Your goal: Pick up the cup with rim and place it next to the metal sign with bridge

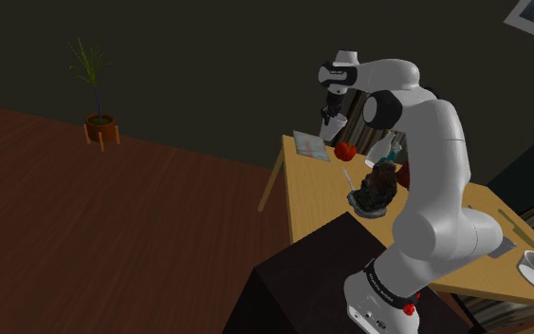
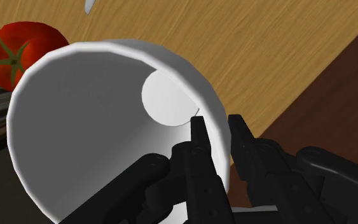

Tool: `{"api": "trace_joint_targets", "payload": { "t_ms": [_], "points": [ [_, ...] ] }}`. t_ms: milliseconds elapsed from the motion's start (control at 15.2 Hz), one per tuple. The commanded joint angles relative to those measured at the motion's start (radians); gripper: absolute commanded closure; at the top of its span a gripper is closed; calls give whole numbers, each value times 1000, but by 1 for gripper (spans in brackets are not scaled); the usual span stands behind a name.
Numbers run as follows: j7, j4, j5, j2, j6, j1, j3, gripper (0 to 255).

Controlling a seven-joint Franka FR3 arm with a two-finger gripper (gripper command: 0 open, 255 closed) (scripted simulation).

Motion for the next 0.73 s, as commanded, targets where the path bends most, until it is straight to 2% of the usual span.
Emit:
{"api": "trace_joint_targets", "payload": {
  "t_ms": [0,660],
  "points": [
    [2,-7,1,11,19,0,1,255],
    [15,-61,4,58,117,1,6,255]
  ]
}}
